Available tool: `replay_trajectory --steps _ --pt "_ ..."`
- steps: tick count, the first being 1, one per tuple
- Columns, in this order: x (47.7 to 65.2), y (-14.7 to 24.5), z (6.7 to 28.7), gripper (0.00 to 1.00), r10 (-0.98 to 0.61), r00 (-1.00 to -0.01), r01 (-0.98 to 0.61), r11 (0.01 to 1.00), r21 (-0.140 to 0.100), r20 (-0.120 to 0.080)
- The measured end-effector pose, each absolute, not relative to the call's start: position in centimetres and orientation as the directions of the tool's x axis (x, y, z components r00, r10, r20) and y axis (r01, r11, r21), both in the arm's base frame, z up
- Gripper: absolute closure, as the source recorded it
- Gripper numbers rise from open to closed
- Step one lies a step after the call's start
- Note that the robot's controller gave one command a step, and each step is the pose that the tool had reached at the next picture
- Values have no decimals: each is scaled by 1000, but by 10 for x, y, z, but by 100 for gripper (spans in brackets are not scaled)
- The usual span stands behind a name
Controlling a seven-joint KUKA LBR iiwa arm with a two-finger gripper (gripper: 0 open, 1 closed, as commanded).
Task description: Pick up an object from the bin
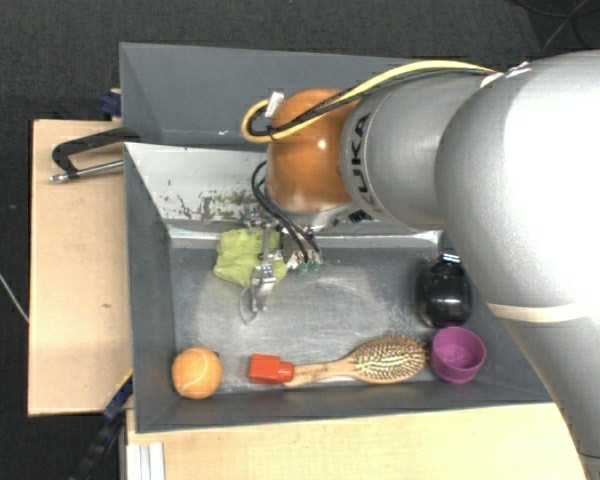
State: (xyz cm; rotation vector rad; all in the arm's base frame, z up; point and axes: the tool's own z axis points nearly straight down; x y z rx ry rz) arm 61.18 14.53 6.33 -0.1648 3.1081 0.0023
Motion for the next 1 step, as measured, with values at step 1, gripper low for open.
replay_trajectory --steps 1 --pt "610 146 72 0 -105 -994 -105 994 2 -30"
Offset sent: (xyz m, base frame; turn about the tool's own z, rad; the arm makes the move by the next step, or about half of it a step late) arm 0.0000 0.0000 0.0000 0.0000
